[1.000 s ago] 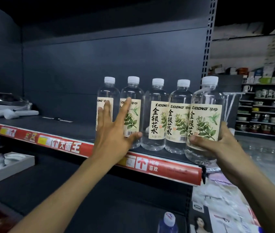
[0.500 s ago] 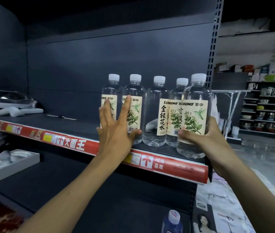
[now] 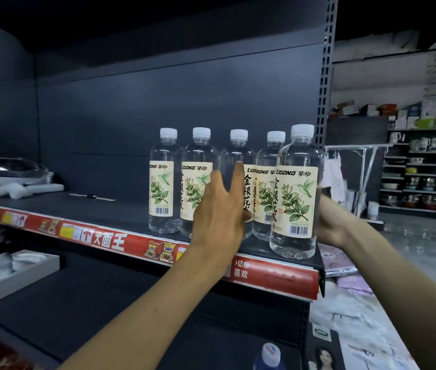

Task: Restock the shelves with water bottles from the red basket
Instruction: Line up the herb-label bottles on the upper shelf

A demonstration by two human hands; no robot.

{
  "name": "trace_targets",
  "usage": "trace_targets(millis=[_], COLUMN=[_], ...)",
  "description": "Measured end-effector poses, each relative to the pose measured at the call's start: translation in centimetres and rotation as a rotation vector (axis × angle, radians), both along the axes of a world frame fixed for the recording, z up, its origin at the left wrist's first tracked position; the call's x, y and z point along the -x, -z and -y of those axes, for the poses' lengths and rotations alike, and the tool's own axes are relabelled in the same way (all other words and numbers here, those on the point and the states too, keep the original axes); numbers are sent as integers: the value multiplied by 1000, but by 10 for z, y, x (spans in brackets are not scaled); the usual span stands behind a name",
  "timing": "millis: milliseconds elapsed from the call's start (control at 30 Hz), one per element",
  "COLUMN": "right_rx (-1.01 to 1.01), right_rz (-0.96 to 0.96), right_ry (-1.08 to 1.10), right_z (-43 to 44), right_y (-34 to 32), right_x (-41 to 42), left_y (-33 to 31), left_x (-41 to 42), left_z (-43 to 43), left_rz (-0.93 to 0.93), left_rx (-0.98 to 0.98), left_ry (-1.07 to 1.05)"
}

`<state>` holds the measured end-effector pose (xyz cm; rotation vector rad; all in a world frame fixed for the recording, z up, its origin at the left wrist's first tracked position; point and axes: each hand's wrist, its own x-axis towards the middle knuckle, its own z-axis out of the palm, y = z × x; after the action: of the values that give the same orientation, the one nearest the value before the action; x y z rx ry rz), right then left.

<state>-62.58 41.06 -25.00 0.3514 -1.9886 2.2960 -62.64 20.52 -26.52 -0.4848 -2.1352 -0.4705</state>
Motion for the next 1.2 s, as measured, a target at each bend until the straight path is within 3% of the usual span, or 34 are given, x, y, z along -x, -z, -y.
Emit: trace_targets(millis=[233,400,467,600,767,1067,1200], right_rx=[56,-55,-126,-189,-516,-509,-446], right_rz=[-9,51,-24,-349,-516,-458,-385], right_ry=[-34,48,185,464,655,482,374], right_z=[-1,1,4,15,39,27,25], right_y=[5,-1,-2,17,41,40,37], right_x=[11,3,-9,-60,-87,-78,-81], left_y=[-1,0,1,17,32,39,35], left_x=[-3,-6,-13,-38,-55,-63,-70], left_z=[4,8,9,4,-5,4,-4], left_rz=[56,44,18,-22,84,201,358], left_rx=[-39,-63,-80,-106,-78,-55,-257], left_ry=[11,71,111,240,294,370,536])
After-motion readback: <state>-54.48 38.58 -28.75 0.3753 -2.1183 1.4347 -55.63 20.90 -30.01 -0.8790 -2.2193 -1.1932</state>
